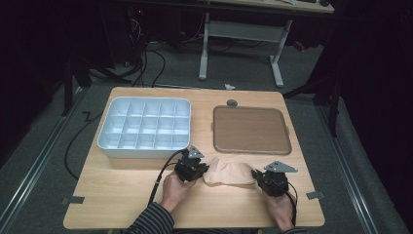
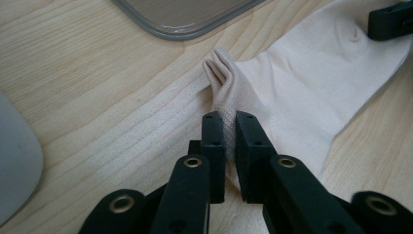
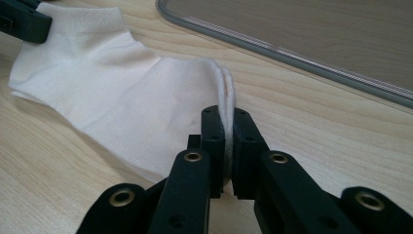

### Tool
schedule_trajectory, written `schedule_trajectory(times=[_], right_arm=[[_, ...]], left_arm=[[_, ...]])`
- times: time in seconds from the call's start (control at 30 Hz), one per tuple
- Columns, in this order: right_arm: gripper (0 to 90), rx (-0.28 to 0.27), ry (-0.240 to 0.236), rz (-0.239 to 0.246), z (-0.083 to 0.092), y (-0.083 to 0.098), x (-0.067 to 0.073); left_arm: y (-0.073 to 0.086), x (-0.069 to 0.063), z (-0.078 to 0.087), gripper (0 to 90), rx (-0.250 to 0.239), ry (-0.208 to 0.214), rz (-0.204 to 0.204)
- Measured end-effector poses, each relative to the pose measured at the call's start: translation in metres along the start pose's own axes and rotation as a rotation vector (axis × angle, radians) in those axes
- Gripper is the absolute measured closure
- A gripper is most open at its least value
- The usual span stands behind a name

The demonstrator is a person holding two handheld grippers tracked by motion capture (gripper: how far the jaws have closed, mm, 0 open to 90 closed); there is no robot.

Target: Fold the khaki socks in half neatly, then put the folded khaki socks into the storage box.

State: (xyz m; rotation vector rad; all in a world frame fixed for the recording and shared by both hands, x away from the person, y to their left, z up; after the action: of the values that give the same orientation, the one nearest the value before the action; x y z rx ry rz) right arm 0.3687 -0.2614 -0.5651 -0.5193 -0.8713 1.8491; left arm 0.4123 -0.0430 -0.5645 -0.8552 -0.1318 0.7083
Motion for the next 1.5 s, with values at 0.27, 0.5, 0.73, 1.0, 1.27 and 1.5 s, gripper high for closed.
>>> schedule_trajectory(times=[0.27,0.5,0.73,1.0,1.27,1.5], right_arm=[[86.2,-0.004,-0.023,0.003,0.002,-0.003,0.009],[86.2,-0.005,-0.057,0.015,0.0,-0.007,0.024],[86.2,0.004,-0.089,0.041,-0.007,-0.009,0.04],[86.2,0.006,-0.136,0.059,-0.017,-0.014,0.064],[86.1,0.01,-0.175,0.062,-0.027,-0.017,0.083],[86.0,0.022,-0.21,0.055,-0.042,-0.017,0.095]], left_arm=[[0.002,0.0,0.012,83.9,-0.009,0.002,-0.004],[0.011,0.006,0.027,83.9,-0.002,-0.003,0.002],[0.023,0.015,0.041,84.0,-0.008,-0.024,0.032],[0.04,0.027,0.06,83.9,-0.019,-0.055,0.069],[0.052,0.043,0.077,83.8,-0.024,-0.087,0.1],[0.061,0.055,0.083,83.6,-0.018,-0.106,0.129]])
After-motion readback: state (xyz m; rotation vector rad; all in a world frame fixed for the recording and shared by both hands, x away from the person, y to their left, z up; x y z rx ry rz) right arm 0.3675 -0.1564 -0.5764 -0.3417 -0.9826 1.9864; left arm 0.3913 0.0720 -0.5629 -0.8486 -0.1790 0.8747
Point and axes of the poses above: each handheld gripper's, and its own axes: z roughly backward along the jaws, y roughly out of its underside, x roughly to its left, the point moved 8 cm from there along -z, roughly forward along the jaws, and after that the axes turned 1 degree about -x, right-handed, at the moved point
